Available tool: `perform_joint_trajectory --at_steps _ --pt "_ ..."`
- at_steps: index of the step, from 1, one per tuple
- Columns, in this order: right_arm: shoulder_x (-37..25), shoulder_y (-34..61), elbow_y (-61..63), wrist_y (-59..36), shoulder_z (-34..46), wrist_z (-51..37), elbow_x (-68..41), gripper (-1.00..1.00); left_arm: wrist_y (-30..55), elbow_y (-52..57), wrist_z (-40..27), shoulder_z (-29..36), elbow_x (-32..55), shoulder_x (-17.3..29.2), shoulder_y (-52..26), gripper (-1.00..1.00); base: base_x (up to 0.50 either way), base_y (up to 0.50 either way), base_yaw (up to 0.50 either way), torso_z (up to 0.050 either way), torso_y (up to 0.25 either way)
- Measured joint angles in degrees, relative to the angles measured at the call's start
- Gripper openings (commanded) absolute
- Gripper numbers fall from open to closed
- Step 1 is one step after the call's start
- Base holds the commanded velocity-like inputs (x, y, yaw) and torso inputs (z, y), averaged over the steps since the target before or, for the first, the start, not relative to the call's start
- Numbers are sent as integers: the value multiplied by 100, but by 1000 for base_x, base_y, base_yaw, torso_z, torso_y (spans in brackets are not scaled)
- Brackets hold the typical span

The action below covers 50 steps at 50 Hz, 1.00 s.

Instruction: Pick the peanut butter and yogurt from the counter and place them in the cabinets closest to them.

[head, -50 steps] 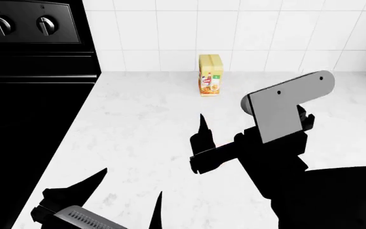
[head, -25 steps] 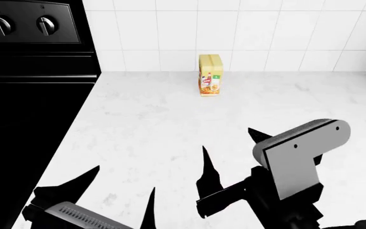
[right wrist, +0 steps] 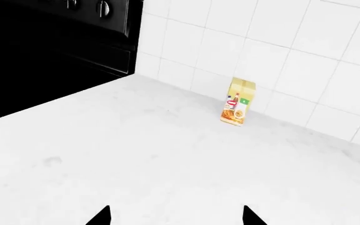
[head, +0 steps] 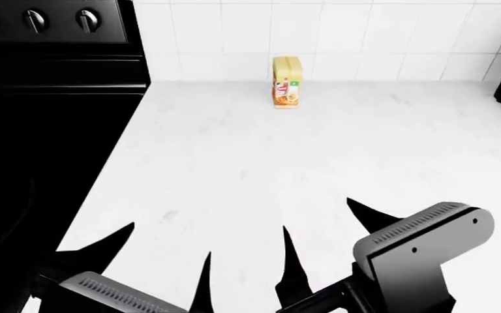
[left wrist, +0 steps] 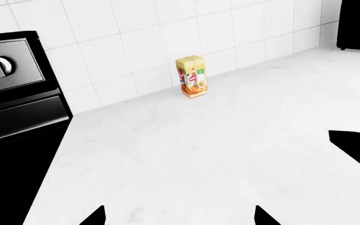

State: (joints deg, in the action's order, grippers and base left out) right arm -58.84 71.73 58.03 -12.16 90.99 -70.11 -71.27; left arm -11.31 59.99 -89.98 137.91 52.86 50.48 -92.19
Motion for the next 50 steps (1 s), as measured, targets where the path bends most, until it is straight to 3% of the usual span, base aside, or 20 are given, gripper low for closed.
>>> perform_joint_trajectory --at_steps 14,22,34,50 --pt "-12 64 133 12 185 -134 104 100 -58 1 -1 125 -63 46 -117 100 -500 24 0 0 0" --pt "-3 369 168 270 713 -204 368 100 -58 1 0 143 -91 58 -110 100 0 3 0 0 0" --pt "151 1207 172 777 1903 -500 752 100 -37 1 1 99 -80 38 -79 100 -1 500 0 0 0" --pt "286 1690 166 1072 2586 -706 929 100 -13 1 0 44 -39 8 -62 100 -1 500 0 0 0"
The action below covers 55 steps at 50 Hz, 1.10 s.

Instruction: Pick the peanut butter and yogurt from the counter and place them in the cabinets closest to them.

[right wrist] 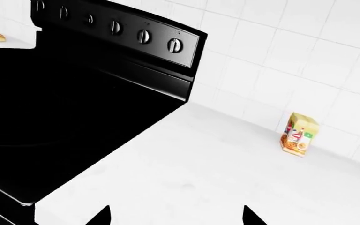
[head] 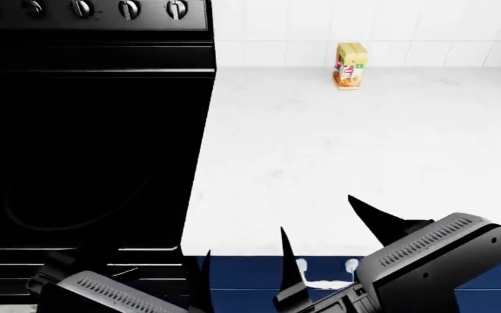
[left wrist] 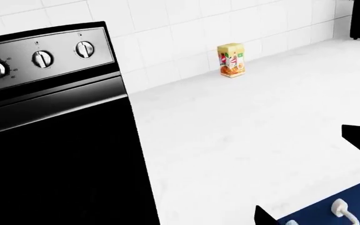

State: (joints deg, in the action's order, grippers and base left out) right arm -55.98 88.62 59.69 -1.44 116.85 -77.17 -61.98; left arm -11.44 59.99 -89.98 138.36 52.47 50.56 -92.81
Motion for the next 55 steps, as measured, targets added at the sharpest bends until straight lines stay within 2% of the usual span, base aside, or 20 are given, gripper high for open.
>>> perform_joint_trajectory --at_steps 55 --pt "261 603 8 552 1040 -320 285 100 49 0 0 -50 -13 -28 46 100 -1 500 0 0 0"
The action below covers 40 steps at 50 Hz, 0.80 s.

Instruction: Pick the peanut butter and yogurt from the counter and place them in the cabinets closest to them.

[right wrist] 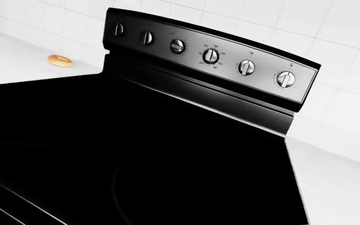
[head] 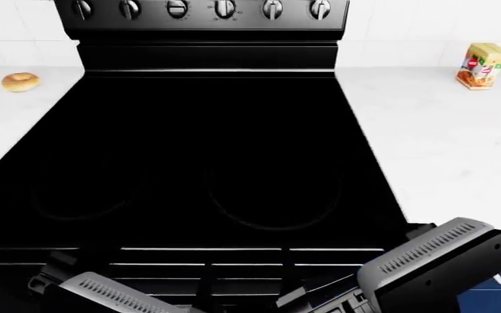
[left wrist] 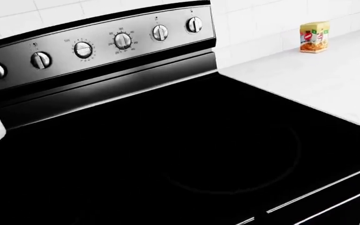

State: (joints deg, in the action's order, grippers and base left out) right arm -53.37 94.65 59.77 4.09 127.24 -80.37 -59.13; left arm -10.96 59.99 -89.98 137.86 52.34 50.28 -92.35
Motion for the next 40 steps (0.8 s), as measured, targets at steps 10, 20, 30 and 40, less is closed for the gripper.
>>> perform_joint_trajectory --at_steps 10,20,30,40 --pt "101 182 -11 191 322 -107 90 100 0 0 0 11 -11 -1 -4 100 -1 500 0 0 0" --pt "166 276 -28 306 513 -163 152 100 7 0 0 3 -10 -5 3 100 -1 500 0 0 0" --pt "231 307 -49 371 626 -209 200 100 19 0 0 -12 -17 -11 19 100 -1 500 0 0 0" --pt "301 334 -74 418 703 -243 216 100 15 0 0 -17 -14 -15 18 100 -2 500 0 0 0"
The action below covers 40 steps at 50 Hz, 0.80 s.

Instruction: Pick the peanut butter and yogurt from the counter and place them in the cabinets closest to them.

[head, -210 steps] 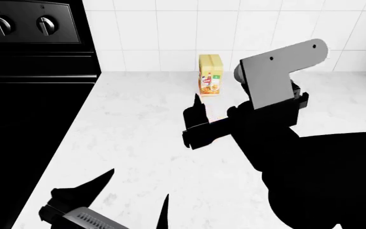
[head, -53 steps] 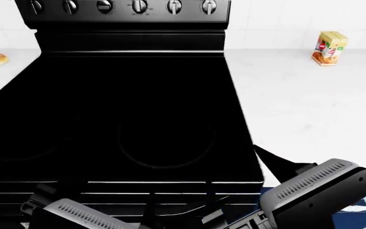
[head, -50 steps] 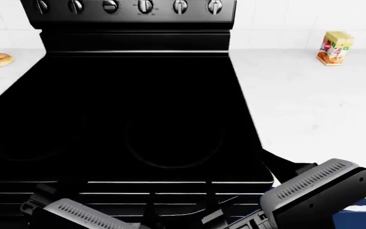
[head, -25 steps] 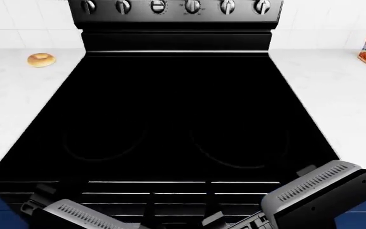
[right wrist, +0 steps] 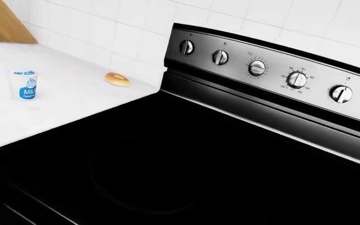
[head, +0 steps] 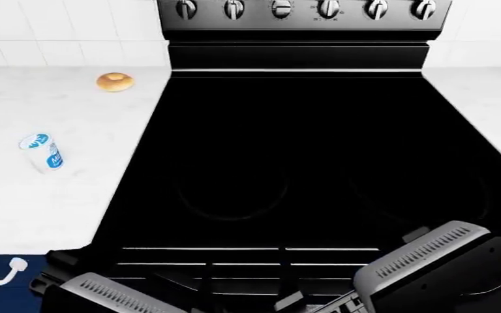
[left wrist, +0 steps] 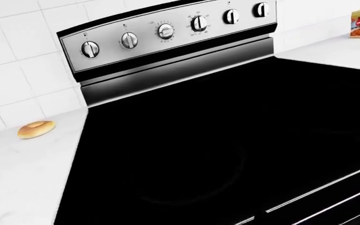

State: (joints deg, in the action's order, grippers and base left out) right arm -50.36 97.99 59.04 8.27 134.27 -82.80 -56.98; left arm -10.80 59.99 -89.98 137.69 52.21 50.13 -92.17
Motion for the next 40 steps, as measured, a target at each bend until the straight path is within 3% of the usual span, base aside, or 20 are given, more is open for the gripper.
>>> perform_joint_trajectory --at_steps 40 --pt "206 226 -11 223 335 -155 46 100 -33 0 0 57 9 -10 -101 100 -2 500 0 0 0"
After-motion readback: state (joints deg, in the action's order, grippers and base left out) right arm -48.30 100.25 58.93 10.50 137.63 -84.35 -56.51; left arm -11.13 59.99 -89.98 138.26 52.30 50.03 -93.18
